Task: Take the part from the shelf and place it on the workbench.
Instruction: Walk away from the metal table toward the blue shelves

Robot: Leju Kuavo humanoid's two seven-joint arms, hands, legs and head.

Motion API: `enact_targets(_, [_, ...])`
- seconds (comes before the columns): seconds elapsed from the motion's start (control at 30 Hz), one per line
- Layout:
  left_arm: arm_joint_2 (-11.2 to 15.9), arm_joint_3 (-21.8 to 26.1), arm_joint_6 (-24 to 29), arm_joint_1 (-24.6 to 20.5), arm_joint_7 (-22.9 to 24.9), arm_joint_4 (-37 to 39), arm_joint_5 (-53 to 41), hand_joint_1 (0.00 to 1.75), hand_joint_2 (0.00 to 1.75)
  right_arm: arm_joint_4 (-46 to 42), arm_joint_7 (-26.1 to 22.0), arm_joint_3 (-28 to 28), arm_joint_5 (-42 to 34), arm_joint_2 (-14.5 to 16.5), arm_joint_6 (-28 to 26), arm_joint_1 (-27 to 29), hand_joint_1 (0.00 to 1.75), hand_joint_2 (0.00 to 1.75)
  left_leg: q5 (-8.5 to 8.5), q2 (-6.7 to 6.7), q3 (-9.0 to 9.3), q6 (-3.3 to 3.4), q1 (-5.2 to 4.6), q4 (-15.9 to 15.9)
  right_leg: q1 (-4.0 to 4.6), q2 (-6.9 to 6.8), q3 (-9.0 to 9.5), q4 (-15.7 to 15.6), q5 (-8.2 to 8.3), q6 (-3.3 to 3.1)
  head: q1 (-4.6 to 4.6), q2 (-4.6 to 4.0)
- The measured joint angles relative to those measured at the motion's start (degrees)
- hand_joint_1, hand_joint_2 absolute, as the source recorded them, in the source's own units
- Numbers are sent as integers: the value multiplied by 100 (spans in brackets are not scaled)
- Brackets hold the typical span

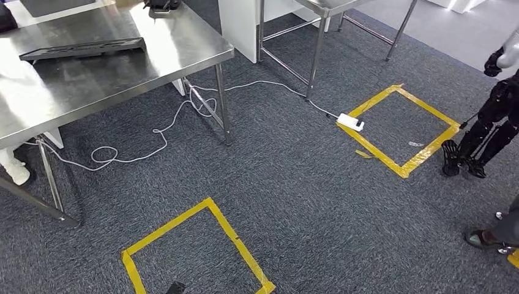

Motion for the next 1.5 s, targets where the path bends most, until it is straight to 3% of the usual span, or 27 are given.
enact_targets(0.03, [-4, -10, -3, -5, 5, -1, -8, 0, 0, 0, 8, -6, -4, 0, 3, 10, 0, 0, -5, 31, 7, -34, 10, 3, -19, 65, -16, -8, 16, -43, -3, 0])
enact_targets(0.1, [-11, -22, -8, -11, 19, -1, -15, 0, 0, 0, 32, -23, -11, 2, 14, 27, 0, 0, -132, -165, -37, -115, 50, 135, -73, 179, -8, -31, 59, -133, -9, 0])
enact_targets(0.2, [-14, -24, -7, 28, 66, 0, -24, 0, 0, 0, 55, -46, -13, 0, 44, 17, 0, 0, -721, -653, -438, -173, 84, 1079, -98, 366, -23, -35, 119, -238, -22, 0])
enact_targets(0.27, [-13, -24, -5, 64, 149, 1, -28, 0, 0, 0, 56, -69, -6, 3, 62, 22, 0, 0, -894, -722, -686, -171, 86, 1633, -81, 525, -43, -26, 130, -250, -22, 1])
enact_targets(0.3, [-13, -23, -7, 74, 248, 1, -30, 0, 0, 0, 56, -79, 4, 4, 69, 28, 0, 0, -801, -733, -677, -164, 88, 1614, -77, 609, -43, -17, 133, -252, -22, 1])
enact_targets(0.33, [-13, -22, -13, 79, 396, 2, -30, 0, 0, 0, 56, -86, 20, 5, 75, 33, 0, 0, -605, -756, -559, -153, 93, 1360, -77, 691, -38, -7, 134, -250, -23, 1])
enact_targets(0.4, [-9, -21, -38, 86, 759, 4, -40, 0, 0, 0, 56, -91, 51, 13, 86, 31, 0, 0, -204, -968, -196, -124, 118, 575, -63, 848, -44, 20, 135, -237, -21, 0])
enact_targets(0.43, [-7, -21, -51, 92, 892, 7, -48, 0, 0, 0, 56, -91, 65, 18, 90, 22, 0, 0, -101, -1085, -71, -110, 126, 288, -54, 922, -65, 33, 142, -215, -19, 0])
enact_targets(0.5, [-1, -21, -97, 102, 1086, 10, -63, 0, 0, 0, 56, -93, 88, 24, 93, 14, 0, 0, -79, -1190, -3, -74, 107, 96, -51, 1052, -133, 38, 174, -141, -16, 1])
enact_targets(0.57, [0, -21, -200, 104, 1371, 12, -72, 0, 0, 0, 58, -99, 118, 20, 98, 25, 0, 0, -29, -1042, 2, 1, 89, 45, -63, 1110, -210, 36, 204, -63, -17, 2])
enact_targets(0.6, [0, -20, -265, 109, 1561, 13, -78, 0, 0, 0, 61, -102, 134, 19, 102, 29, 0, 0, 1, -967, 6, 51, 93, 8, -56, 1009, -271, 115, 166, -53, -12, 1])
enact_targets(0.7, [3, -14, -373, 168, 2055, 20, -97, 0, 0, 0, 66, -112, 180, 24, 111, 16, 0, 0, 40, -700, -2, 137, 91, -48, -50, 528, -749, 1033, -271, -107, 19, 0])
enact_targets(0.77, [10, -8, -404, 219, 2251, 28, -122, 0, 0, 0, 67, -122, 211, 28, 113, 19, 0, 0, 37, -512, -15, 141, 75, -46, -78, 441, -1057, 1696, -507, -83, 27, 0])
enact_targets(0.8, [14, -7, -419, 236, 2314, 31, -137, 0, 0, 0, 67, -128, 224, 29, 114, 28, 0, 0, 37, -429, -19, 138, 72, -44, -92, 422, -1049, 1741, -501, -36, 34, 0])
enact_targets(0.83, [16, -5, -432, 242, 2368, 33, -144, 0, 0, 0, 67, -133, 236, 27, 117, 37, 0, 0, 35, -354, -18, 132, 72, -43, -108, 389, -902, 1523, -409, 23, 38, 0])
enact_targets(0.9, [17, 1, -440, 240, 2492, 36, -144, 0, 0, 0, 67, -139, 259, 24, 126, 35, 0, 0, 22, -226, -1, 94, 64, -38, -132, 178, -387, 650, -134, 115, 50, 1])
enact_targets(0.97, [23, 21, -440, 234, 2588, 39, -134, 0, 0, 0, 67, -140, 277, 24, 137, 6, 0, 0, -7, -119, 26, 11, 43, -29, -103, -2, -83, 83, 31, 87, 38, 1])
enact_targets(1.03, [27, 39, -439, 213, 2624, 41, -126, 0, 0, 0, 67, -144, 286, 24, 150, -1, 0, 0, -23, -13, 63, -84, 47, -34, -51, 48, -90, 19, 62, -12, 22, 0])
enact_targets(1.07, [26, 44, -441, 198, 2638, 42, -116, 0, 0, 0, 67, -149, 288, 22, 156, 8, 0, 0, -33, -24, 72, -132, 69, -25, -77, 110, -95, 13, 76, -67, 17, 0])
enact_targets(1.13, [23, 76, -463, 182, 2703, 44, -55, 0, 0, 0, 68, -160, 295, 20, 170, 18, 0, 0, -214, -294, 6, -199, 114, 174, -121, 226, -65, -10, 117, -166, 5, 0])
enact_targets(1.2, [22, 152, -509, 193, 2825, 52, 40, 0, 0, 0, 71, -167, 318, 20, 181, 12, 0, 0, -622, -635, -272, -217, 132, 813, -112, 343, -60, -14, 149, -234, -12, 0])
enact_targets(1.27, [22, 234, -538, 221, 2928, 62, 96, 0, 0, 0, 70, -170, 344, 21, 187, 6, 0, 0, -906, -724, -607, -207, 130, 1518, -64, 491, -72, -10, 159, -259, -12, 0])
enact_targets(1.3, [22, 265, -542, 238, 2958, 66, 106, 0, 0, 0, 67, -172, 352, 21, 189, 10, 0, 0, -881, -733, -676, -196, 130, 1636, -47, 574, -71, -6, 159, -260, -13, 0])
enact_targets(1.33, [22, 290, -542, 256, 2982, 68, 109, 0, 0, 0, 63, -174, 359, 21, 189, 13, 0, 0, -732, -744, -632, -177, 131, 1512, -34, 657, -62, -3, 159, -260, -12, 0])
enact_targets(1.4, [27, 327, -539, 276, 3014, 70, 104, 0, 87, 0, 50, -176, 374, 25, 187, 20, 0, 0, -286, -895, -308, -115, 130, 774, -27, 809, -44, 2, 159, -258, -12, 0])
enact_targets(1.47, [43, 361, -537, 280, 3029, 70, 69, 0, 175, -1, 30, -179, 392, 37, 181, 12, 0, 0, -41, -1101, -50, -62, 119, 178, -6, 923, -65, 14, 166, -238, -12, 0])
enact_targets(1.5, [52, 372, -536, 279, 3035, 70, 53, 0, 175, -2, 20, -180, 398, 43, 179, 10, 0, 0, -23, -1164, -9, -48, 109, 73, -3, 957, -86, 19, 171, -225, -14, 0])
